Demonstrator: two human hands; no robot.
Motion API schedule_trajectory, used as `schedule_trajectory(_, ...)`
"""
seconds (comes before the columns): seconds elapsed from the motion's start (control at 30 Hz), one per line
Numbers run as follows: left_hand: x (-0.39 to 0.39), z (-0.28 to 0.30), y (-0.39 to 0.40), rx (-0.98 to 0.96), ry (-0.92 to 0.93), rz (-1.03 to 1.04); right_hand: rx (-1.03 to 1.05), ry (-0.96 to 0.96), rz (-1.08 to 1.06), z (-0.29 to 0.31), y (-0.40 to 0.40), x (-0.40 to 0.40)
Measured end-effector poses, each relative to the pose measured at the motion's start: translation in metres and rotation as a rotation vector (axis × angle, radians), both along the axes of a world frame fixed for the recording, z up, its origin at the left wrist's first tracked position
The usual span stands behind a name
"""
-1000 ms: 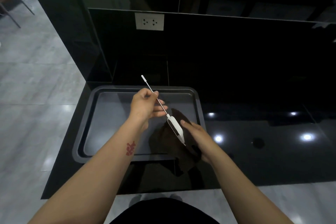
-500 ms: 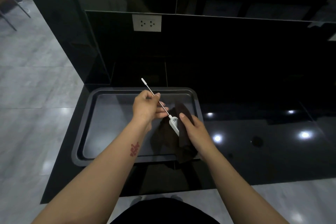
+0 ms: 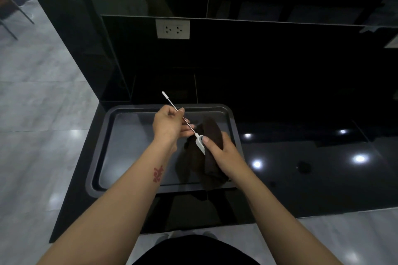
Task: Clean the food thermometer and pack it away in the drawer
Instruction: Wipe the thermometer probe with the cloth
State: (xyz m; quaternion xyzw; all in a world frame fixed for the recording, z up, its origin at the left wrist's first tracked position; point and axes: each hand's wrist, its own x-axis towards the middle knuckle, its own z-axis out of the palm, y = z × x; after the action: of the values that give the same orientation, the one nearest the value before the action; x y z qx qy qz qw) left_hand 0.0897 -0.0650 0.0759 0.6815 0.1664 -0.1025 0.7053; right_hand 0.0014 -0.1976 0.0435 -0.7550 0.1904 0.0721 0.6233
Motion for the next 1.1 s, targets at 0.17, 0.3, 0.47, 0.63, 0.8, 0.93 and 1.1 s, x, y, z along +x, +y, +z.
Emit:
schedule_trajectory(0.17, -0.002, 0.006, 0.0, -0.093, -0.001, -0.089, 0.053, -0.051, -0.098, -0.005, 0.001, -0.002)
schedule_trajectory(0.3, 0.0, 0.009, 0.003, -0.089, -0.009, -0.081, 0.105, -0.029, -0.107, -0.011, -0.003, -0.005)
schedule_trajectory(0.47, 0.003, 0.011, 0.009, -0.191, -0.007, -0.141, 0.153, 0.016, -0.101, -0.008, -0.008, -0.007)
schedule_trajectory(0.63, 0.002, 0.014, 0.013, -0.244, -0.01, -0.314, 0.243, 0.137, -0.044, -0.004, -0.014, -0.003)
schedule_trajectory(0.8, -0.002, 0.012, 0.002, -0.154, -0.026, -0.256, 0.249, 0.168, -0.034, 0.0, -0.008, 0.008)
schedule_trajectory(0.93, 0.001, 0.014, -0.003, -0.105, -0.049, -0.217, 0.2, 0.081, -0.06, 0.005, -0.003, 0.014)
schedule_trajectory(1.1, 0.007, 0.011, -0.001, -0.03, -0.069, -0.146, 0.194, 0.07, -0.091, -0.009, -0.003, -0.002)
